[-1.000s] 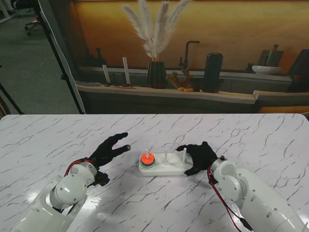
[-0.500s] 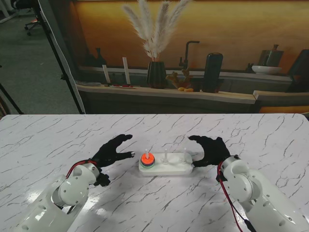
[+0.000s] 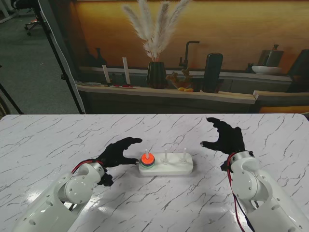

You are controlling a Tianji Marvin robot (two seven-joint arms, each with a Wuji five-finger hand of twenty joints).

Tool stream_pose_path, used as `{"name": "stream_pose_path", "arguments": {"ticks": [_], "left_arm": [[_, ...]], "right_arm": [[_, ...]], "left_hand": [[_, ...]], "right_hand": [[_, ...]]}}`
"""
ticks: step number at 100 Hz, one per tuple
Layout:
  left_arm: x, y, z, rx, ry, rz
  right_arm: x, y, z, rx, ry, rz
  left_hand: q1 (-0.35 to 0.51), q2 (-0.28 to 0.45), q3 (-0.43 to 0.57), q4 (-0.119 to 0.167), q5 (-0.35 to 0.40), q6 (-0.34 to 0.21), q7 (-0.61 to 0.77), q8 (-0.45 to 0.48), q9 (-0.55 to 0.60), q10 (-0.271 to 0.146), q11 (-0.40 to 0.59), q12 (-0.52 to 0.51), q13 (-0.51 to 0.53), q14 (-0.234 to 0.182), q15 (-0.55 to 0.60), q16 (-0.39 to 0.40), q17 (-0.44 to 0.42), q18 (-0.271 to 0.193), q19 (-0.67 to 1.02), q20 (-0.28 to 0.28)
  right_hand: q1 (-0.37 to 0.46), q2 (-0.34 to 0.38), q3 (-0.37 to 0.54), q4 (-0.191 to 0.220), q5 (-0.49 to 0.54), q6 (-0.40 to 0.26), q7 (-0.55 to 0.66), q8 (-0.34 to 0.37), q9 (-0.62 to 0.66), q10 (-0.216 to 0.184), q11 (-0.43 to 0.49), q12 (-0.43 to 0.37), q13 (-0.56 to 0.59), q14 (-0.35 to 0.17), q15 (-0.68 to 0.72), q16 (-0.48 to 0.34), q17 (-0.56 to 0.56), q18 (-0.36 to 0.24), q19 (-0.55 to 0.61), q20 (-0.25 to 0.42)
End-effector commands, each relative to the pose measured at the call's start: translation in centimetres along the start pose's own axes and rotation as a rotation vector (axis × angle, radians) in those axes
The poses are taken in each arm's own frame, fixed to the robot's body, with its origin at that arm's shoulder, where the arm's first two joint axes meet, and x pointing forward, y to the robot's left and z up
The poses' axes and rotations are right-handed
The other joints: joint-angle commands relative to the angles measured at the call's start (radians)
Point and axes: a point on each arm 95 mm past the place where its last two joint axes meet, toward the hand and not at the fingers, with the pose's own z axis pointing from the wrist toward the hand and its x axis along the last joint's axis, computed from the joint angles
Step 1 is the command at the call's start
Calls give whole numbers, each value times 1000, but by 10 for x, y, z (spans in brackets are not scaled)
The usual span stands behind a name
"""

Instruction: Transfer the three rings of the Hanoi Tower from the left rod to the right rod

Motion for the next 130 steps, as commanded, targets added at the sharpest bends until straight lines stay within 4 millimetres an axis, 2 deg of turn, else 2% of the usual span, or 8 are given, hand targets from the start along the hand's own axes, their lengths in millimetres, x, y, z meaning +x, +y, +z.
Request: {"name": "stream_pose_path", "arguments": {"ticks": [1,16,21,34,47,84,108,130], "left_arm": [[4,5,2,-34,31,9],[8,7,6,-86,36,23],[9,8,8,-99,38,29],[12,10,12,-129,47,43],[12,11,14,-133,44,55],[13,15,17,-118,40,81],[16,17,20,-120,41,93],[19,12,17,-173,38,75]], "right_arm": [[0,-1,-2,-10,-19,19],[-5,3,-4,-40,-43,23],[-7,4,-4,-43,-48,24],[-10,4,-6,-50,-62,27],[-12,3,-7,-57,-69,30],[-14,1,-10,-52,-79,37],[-14,-2,-11,-42,-86,44],[-17,-3,-13,-41,-99,41]], "left_hand": [[8,-44,32,29,-23,-35,6,18,-19,-20,20,32,18,-8,72,98,10,18,81,48],[-7,-49,41,24,-22,-24,4,19,-25,-24,52,114,30,-12,226,310,34,-6,204,133],[-10,-51,46,23,-21,-18,5,19,-25,-26,75,172,48,-22,300,401,68,-18,235,205],[-12,-54,50,20,-19,-17,7,20,-14,-33,164,324,77,-36,409,496,113,-35,269,309],[-13,-60,61,18,-7,-14,15,23,3,-49,269,450,94,-36,442,513,130,-36,269,345],[30,-23,64,15,59,-66,82,71,54,-72,417,554,158,-43,529,525,189,-30,295,376],[72,46,-17,22,105,-80,154,98,62,-71,449,577,168,-40,551,518,199,-26,295,384],[36,10,-43,35,88,-54,127,66,11,-57,399,553,110,-27,496,505,140,-24,262,360]], "right_hand": [[11,18,-11,31,9,17,9,22,12,-2,16,5,23,7,20,17,-3,50,27,15],[12,16,-16,34,16,18,15,23,25,-5,23,7,32,6,29,19,4,52,38,16],[12,16,-15,34,16,18,16,23,26,-4,24,8,33,5,31,19,3,52,40,15],[11,14,-14,34,17,17,19,24,28,-5,26,9,34,6,34,19,5,51,47,15],[10,13,-13,34,18,17,21,24,30,-5,28,9,36,7,37,19,7,52,51,14],[10,20,-17,35,20,16,23,22,33,-6,28,9,38,7,40,19,10,51,58,14],[10,35,-31,38,23,14,24,21,34,-5,27,9,36,8,40,20,9,50,61,14],[19,39,-38,42,26,17,26,22,38,-4,29,10,39,8,44,21,13,48,66,15]]}}
